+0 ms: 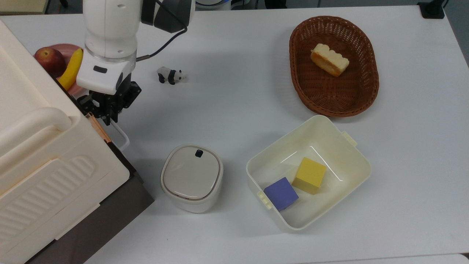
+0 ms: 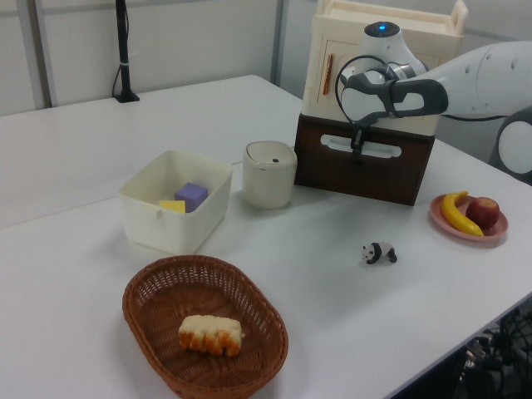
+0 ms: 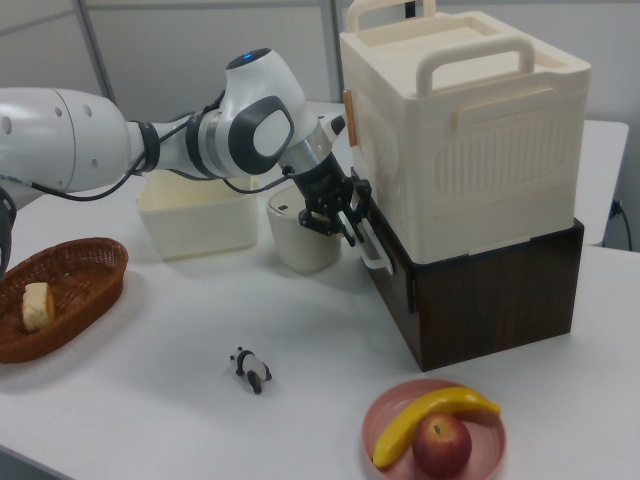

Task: Slide the drawer open
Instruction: 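Pull the drawer handle outward away from the cabinet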

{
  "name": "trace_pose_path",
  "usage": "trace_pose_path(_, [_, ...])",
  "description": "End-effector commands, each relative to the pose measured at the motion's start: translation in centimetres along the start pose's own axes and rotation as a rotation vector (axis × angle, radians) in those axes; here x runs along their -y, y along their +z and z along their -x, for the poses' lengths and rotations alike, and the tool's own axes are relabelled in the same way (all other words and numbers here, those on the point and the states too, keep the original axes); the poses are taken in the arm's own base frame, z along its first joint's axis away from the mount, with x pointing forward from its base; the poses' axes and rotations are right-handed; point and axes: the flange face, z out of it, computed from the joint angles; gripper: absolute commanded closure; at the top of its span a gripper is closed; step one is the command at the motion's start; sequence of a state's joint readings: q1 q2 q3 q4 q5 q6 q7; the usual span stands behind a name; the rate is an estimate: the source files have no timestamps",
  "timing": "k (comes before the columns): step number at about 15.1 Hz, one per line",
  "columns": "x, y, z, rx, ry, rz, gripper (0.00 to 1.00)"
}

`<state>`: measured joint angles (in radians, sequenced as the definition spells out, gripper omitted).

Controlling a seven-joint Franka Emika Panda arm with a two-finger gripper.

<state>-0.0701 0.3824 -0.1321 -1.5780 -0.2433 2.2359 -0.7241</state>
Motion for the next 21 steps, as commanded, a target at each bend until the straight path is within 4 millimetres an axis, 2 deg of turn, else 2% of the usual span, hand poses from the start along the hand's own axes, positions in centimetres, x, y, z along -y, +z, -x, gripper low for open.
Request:
trace_pose_path(1, [1.2, -2.0, 0.5, -0.013, 0.003, 0.018, 0.92])
trace_pose_path(15, [4.0, -2.9, 1.4, -0.004, -0.022, -0.019, 0.92])
trace_pose_path(17, [4.9, -3.0, 0.8, -0.005, -0.038, -0.025, 0.92])
trace_pose_path(21, [5.2, -4.1, 1.3, 0.021, -0.037, -0.046, 0.92])
